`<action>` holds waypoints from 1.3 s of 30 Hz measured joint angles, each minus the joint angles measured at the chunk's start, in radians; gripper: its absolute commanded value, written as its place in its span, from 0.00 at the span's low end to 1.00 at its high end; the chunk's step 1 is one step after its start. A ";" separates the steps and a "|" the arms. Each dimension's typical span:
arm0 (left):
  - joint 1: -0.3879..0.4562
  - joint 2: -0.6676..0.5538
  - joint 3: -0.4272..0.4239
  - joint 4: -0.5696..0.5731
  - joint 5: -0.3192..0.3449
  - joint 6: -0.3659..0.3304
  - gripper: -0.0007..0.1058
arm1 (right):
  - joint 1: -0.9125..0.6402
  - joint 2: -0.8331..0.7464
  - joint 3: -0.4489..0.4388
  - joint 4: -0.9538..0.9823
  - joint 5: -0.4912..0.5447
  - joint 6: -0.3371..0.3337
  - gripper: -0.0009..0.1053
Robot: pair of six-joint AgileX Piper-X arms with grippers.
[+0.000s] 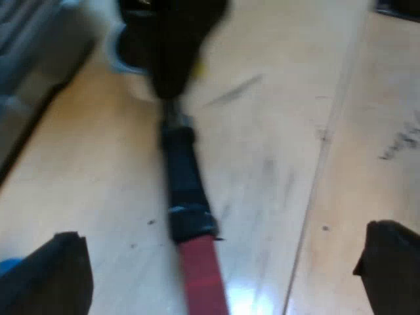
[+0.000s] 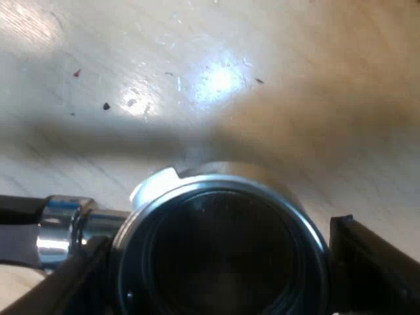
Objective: Put the handle in the coffee machine
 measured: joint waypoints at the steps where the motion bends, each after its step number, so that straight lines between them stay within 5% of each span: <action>1: 0.000 0.000 0.000 0.000 0.008 0.006 0.79 | 0.000 -0.004 0.000 0.002 0.000 0.003 0.01; 5: 0.000 0.000 0.000 0.000 0.067 0.021 0.79 | 0.000 -0.046 0.000 0.063 0.000 0.028 0.01; 21: 0.000 0.000 0.099 -0.134 0.056 0.039 0.79 | 0.000 -0.211 0.000 0.146 0.000 0.137 0.01; 39: 0.000 0.041 0.205 -0.341 0.043 0.039 0.79 | 0.000 -0.232 0.000 0.146 -0.020 0.159 0.01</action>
